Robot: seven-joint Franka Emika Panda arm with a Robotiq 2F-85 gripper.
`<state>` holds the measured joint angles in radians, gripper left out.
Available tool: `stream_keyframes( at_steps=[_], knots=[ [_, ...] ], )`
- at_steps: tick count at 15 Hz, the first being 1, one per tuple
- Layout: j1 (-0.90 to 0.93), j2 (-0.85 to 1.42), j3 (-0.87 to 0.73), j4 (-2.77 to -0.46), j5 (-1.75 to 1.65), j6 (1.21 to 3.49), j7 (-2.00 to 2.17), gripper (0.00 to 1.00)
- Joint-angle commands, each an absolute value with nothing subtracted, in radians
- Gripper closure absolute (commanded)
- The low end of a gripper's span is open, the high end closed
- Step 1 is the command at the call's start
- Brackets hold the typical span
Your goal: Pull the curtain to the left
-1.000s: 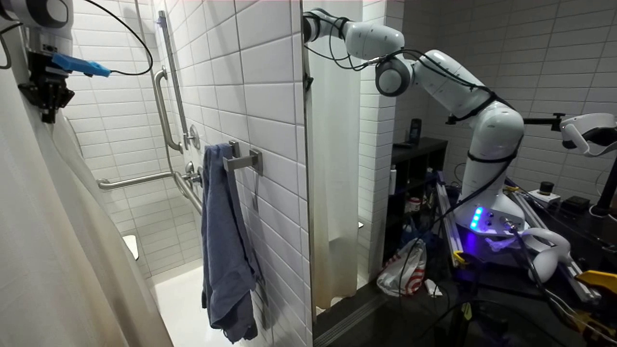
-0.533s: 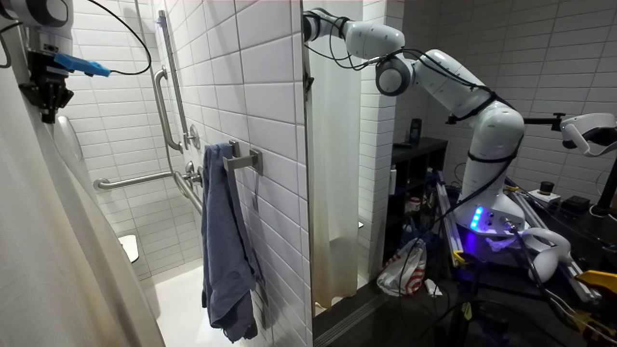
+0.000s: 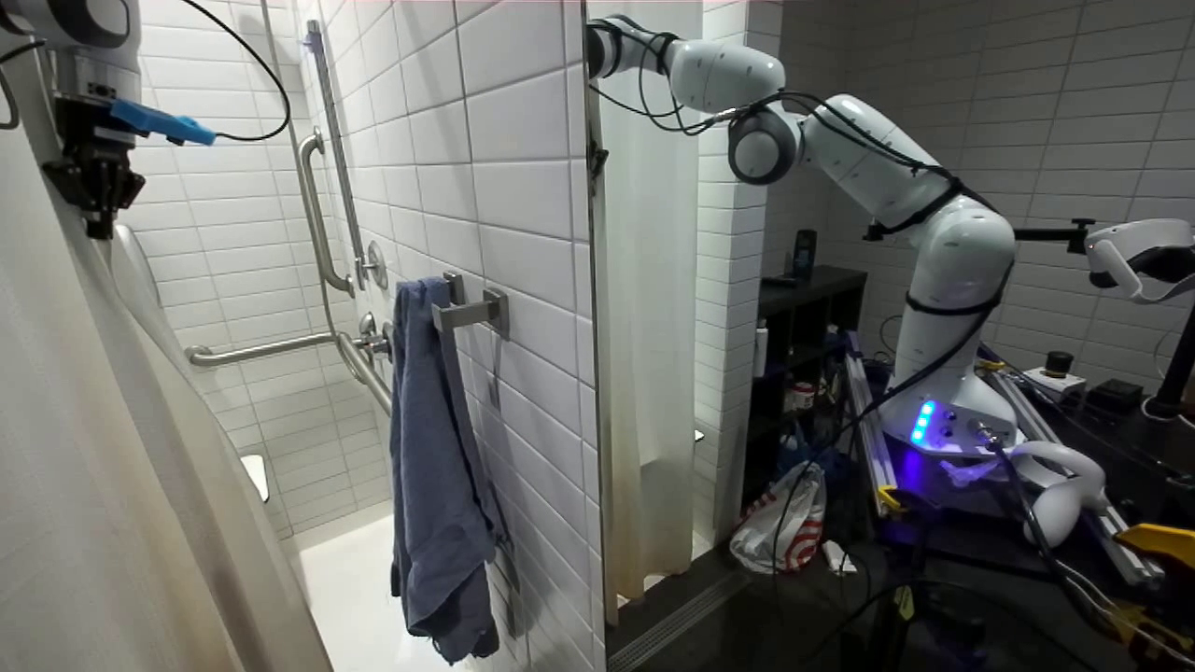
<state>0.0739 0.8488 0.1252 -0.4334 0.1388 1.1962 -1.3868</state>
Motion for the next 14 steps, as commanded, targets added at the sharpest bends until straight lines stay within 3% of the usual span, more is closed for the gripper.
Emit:
stream_keyframes(
  at_steps=[1, 2, 9, 10, 11, 14],
  knots=[
    [0.102, 0.917, 0.113, -0.360, 0.075, 1.107, -1.421, 0.99],
    [0.097, 0.843, 0.103, -0.490, 0.078, 1.151, -1.436, 0.99],
    [0.099, 0.839, 0.104, -0.491, 0.057, 1.125, -1.471, 0.99],
    [0.107, 0.910, 0.109, -0.362, 0.047, 1.067, -1.468, 0.99],
    [0.099, 0.838, 0.104, -0.490, 0.050, 1.112, -1.479, 0.99],
    [0.099, 0.838, 0.104, -0.489, 0.046, 1.107, -1.490, 0.99]
  ],
)
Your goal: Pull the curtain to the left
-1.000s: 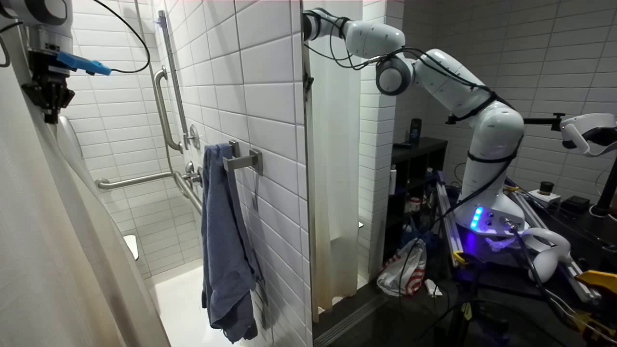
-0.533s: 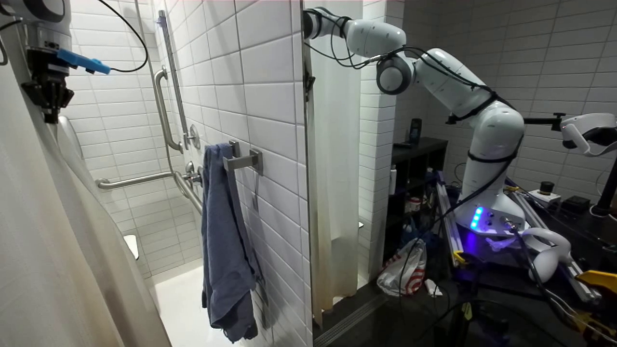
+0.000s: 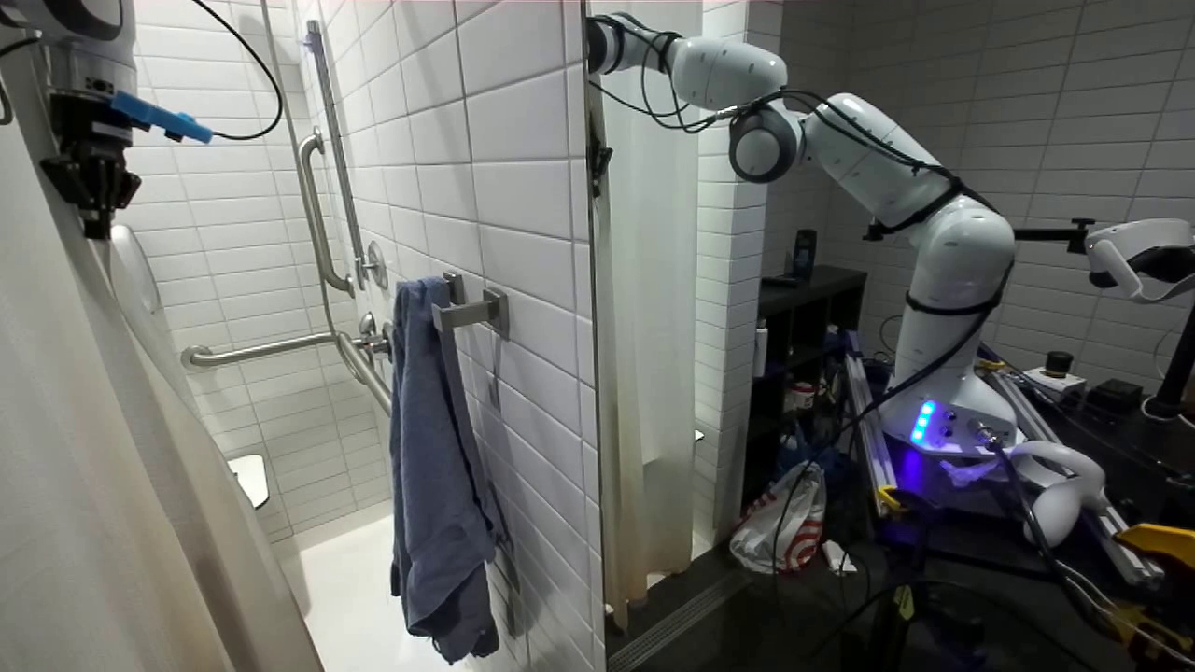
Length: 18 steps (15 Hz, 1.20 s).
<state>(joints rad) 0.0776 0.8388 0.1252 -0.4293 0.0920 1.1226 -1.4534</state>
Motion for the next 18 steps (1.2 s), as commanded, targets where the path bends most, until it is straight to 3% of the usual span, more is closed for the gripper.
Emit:
stream_keyframes(
  at_steps=[1, 2, 3, 6, 7, 8, 10, 11, 12, 14, 15, 16, 18],
  knots=[
    [0.100, 0.837, 0.105, -0.489, 0.045, 1.106, -1.490, 0.99],
    [0.108, 0.909, 0.108, -0.360, 0.038, 1.050, -1.486, 0.99],
    [0.101, 0.837, 0.104, -0.488, 0.043, 1.098, -1.494, 0.99],
    [0.100, 0.836, 0.107, -0.490, 0.042, 1.085, -1.512, 0.99],
    [0.149, 0.923, 0.117, -0.365, 0.039, 1.048, -1.477, 0.99],
    [0.148, 0.856, 0.118, -0.488, 0.047, 1.090, -1.496, 0.99],
    [0.168, 0.859, 0.120, -0.490, 0.051, 1.085, -1.506, 0.99],
    [0.186, 0.929, 0.128, -0.367, 0.045, 1.030, -1.505, 0.99],
    [0.195, 0.863, 0.122, -0.490, 0.053, 1.079, -1.514, 0.99],
    [0.222, 0.867, 0.120, -0.490, 0.053, 1.076, -1.517, 0.99],
    [0.239, 0.938, 0.129, -0.367, 0.041, 1.023, -1.513, 0.99],
    [0.243, 0.870, 0.119, -0.490, 0.052, 1.071, -1.519, 0.99],
    [0.260, 0.872, 0.117, -0.490, 0.049, 1.068, -1.527, 0.99]
  ],
)
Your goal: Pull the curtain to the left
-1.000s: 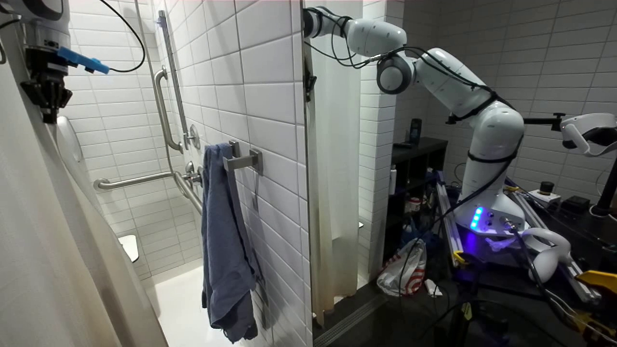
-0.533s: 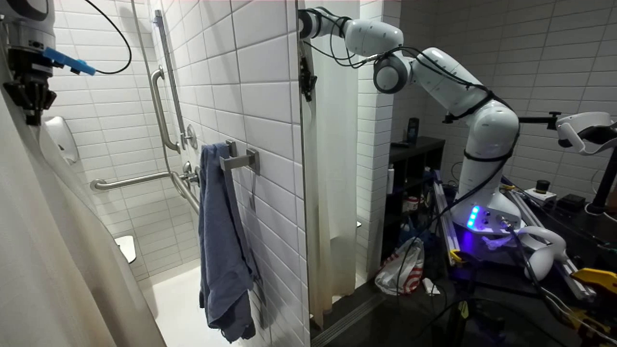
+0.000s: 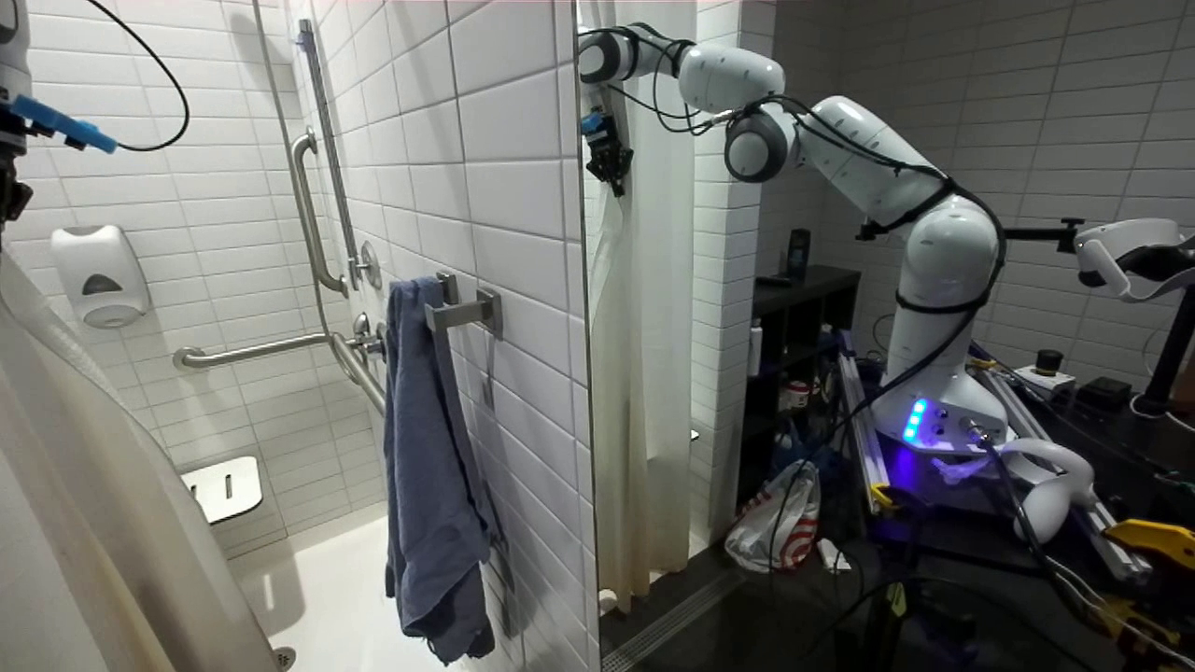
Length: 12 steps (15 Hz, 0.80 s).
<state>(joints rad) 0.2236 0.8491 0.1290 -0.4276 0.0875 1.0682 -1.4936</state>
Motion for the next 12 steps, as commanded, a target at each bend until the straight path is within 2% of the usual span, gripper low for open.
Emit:
stream_keyframes(
  at_steps=[1, 2, 4, 5, 6, 8, 9, 10, 12],
  knots=[
    [0.271, 0.942, 0.128, -0.366, 0.035, 1.014, -1.525, 0.99],
    [0.275, 0.874, 0.114, -0.488, 0.045, 1.064, -1.538, 0.99],
    [0.287, 0.877, 0.113, -0.488, 0.043, 1.062, -1.547, 0.99],
    [0.296, 0.947, 0.126, -0.363, 0.028, 1.008, -1.548, 0.99],
    [0.298, 0.879, 0.112, -0.486, 0.041, 1.058, -1.559, 0.99],
    [0.308, 0.881, 0.111, -0.486, 0.039, 1.058, -1.569, 0.99],
    [0.317, 0.951, 0.125, -0.360, 0.024, 1.002, -1.568, 0.99],
    [0.318, 0.881, 0.110, -0.485, 0.037, 1.052, -1.579, 0.99],
    [0.329, 0.883, 0.109, -0.486, 0.034, 1.049, -1.587, 0.99]
  ],
)
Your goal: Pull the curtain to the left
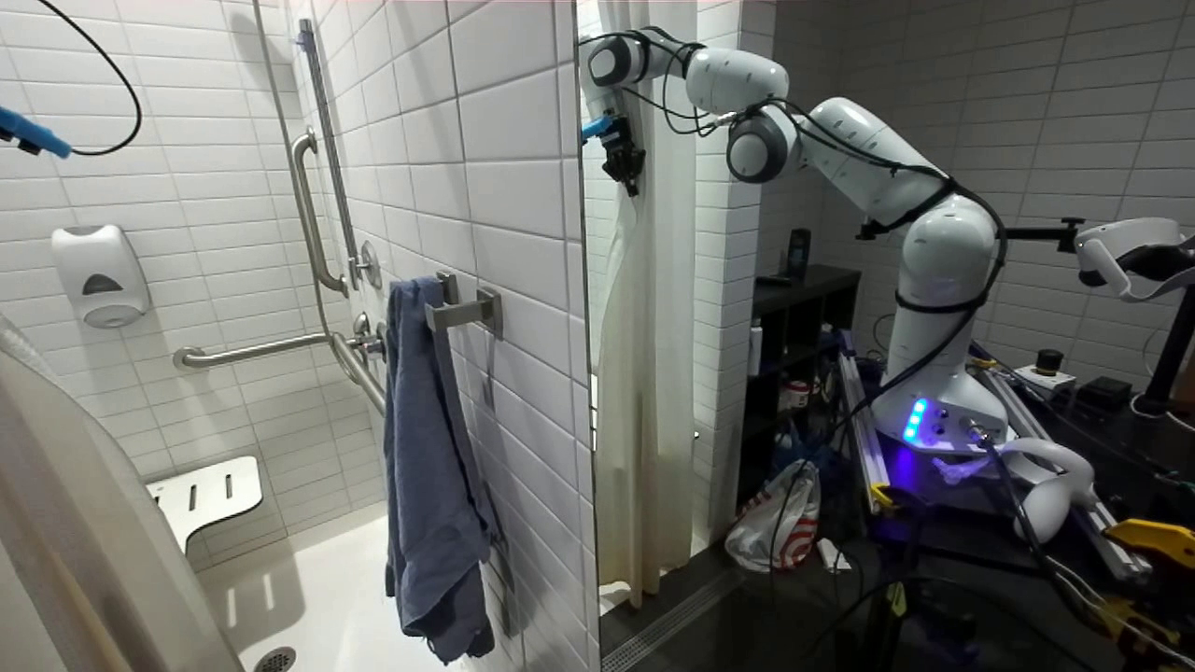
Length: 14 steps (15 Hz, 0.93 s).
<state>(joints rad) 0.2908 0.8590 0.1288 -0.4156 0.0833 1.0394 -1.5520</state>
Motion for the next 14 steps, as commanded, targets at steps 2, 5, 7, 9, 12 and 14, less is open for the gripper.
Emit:
stream_keyframes(
  at_steps=[2, 5, 7, 9, 12, 14],
  knots=[
    [0.336, 0.884, 0.106, -0.488, 0.032, 1.048, -1.589, 0.99],
    [0.341, 0.883, 0.104, -0.487, 0.032, 1.050, -1.587, 0.99],
    [0.341, 0.883, 0.104, -0.486, 0.032, 1.044, -1.588, 0.99],
    [0.341, 0.883, 0.104, -0.485, 0.031, 1.045, -1.588, 0.99],
    [0.313, 0.907, 0.143, -0.329, 0.062, 0.992, -1.556, 0.98],
    [0.313, 0.907, 0.143, -0.329, 0.062, 0.992, -1.556, 0.98]
  ],
)
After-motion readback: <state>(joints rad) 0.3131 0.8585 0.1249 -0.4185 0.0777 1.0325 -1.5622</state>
